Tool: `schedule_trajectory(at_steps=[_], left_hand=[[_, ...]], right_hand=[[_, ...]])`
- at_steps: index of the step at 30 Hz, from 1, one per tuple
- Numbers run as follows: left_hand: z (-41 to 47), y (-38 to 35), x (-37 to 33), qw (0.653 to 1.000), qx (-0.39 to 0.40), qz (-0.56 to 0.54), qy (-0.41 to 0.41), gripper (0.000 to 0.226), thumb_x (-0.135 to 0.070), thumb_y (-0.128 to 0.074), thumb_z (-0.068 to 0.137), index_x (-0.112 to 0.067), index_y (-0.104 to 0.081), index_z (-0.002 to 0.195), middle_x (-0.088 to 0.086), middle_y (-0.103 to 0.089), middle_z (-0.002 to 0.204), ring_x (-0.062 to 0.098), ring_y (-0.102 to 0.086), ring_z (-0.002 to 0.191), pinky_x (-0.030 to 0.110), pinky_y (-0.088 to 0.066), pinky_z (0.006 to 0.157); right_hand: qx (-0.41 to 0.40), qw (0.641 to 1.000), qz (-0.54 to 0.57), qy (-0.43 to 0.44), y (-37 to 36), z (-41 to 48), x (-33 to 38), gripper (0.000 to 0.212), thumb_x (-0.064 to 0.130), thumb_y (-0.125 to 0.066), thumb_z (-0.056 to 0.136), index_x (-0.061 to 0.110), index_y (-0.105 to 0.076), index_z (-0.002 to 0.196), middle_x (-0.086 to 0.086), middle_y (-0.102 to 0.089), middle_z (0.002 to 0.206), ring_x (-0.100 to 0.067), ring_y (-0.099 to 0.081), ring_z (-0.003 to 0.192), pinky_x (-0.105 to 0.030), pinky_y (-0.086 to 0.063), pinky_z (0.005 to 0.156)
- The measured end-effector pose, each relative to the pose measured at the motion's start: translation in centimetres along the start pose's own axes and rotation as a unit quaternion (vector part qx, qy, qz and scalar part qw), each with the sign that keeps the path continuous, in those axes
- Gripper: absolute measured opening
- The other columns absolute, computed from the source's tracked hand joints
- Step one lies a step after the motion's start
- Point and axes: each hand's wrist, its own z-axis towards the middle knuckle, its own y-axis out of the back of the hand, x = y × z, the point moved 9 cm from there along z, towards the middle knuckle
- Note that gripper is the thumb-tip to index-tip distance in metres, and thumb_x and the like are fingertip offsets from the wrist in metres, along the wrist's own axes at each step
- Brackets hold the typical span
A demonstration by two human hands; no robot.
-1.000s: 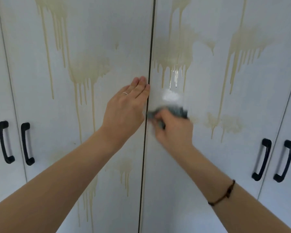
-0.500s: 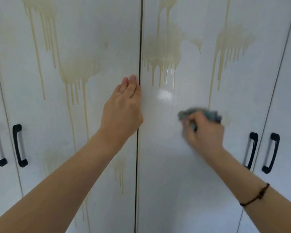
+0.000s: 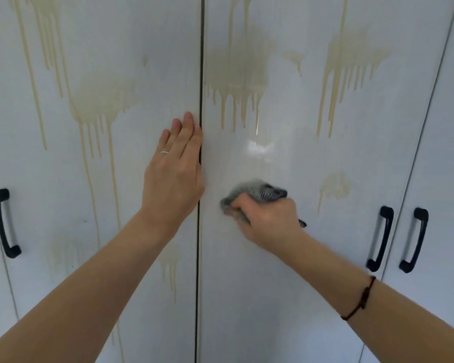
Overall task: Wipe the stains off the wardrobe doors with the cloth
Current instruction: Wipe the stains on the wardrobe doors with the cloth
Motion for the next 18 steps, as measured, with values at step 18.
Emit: schedule_trajectory(at_steps=[18], left_hand=[[-0.9,-1.2,-0.9,0.999,-0.037,0.037,0.013,0.052,0.016,-0.034,0.093,0.012,-0.039,0.144,0.029,-0.032,0.155,0.044,-0.029,0.145,0.054,-0.027,0.119]], right_hand=[[-0.146,0.917,0.003,-0.371,9.2,-5.2,-13.5,0.024,0.043,-0.062,0.093,0.020,-0.060,0.084,0.021,-0.054,0.068,-0.007,-0.056,0.061,-0.030,-0.043,0.063]])
